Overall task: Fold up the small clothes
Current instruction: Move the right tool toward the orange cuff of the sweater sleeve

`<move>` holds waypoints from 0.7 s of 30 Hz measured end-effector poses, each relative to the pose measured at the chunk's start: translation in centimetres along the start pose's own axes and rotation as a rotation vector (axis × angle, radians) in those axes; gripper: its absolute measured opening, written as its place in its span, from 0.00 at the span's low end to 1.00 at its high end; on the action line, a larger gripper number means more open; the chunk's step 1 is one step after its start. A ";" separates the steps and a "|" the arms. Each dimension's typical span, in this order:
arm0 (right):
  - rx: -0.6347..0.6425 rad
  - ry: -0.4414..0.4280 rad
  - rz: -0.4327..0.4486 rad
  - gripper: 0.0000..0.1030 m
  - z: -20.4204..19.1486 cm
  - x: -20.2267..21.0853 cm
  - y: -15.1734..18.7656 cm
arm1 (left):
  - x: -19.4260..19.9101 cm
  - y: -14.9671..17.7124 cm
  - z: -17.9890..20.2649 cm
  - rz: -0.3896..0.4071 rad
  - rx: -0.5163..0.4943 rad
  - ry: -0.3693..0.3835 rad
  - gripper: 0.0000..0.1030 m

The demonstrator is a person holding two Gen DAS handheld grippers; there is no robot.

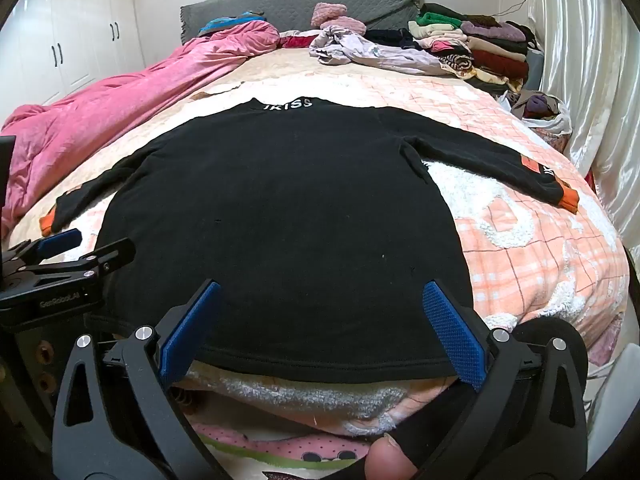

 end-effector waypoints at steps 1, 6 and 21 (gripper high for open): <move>-0.001 -0.001 -0.001 0.92 0.0 0.0 0.0 | 0.0 0.0 0.0 0.000 0.000 -0.001 0.96; 0.001 0.007 0.008 0.92 0.0 0.1 -0.1 | 0.2 0.0 -0.1 -0.002 0.001 -0.002 0.96; -0.031 0.035 0.011 0.92 2.9 -2.6 -3.4 | -3.2 -3.5 1.2 0.009 -0.014 0.000 0.96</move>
Point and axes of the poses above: each gripper's, at about its wrist camera, not at the fingertips, and x roughly against the way its jaws point, z to its right, y to its underside, the point moved 1 cm from there along -x, roughly the way its jaws point, and after that the axes turned 15 degrees about z, right-handed, at the moved point
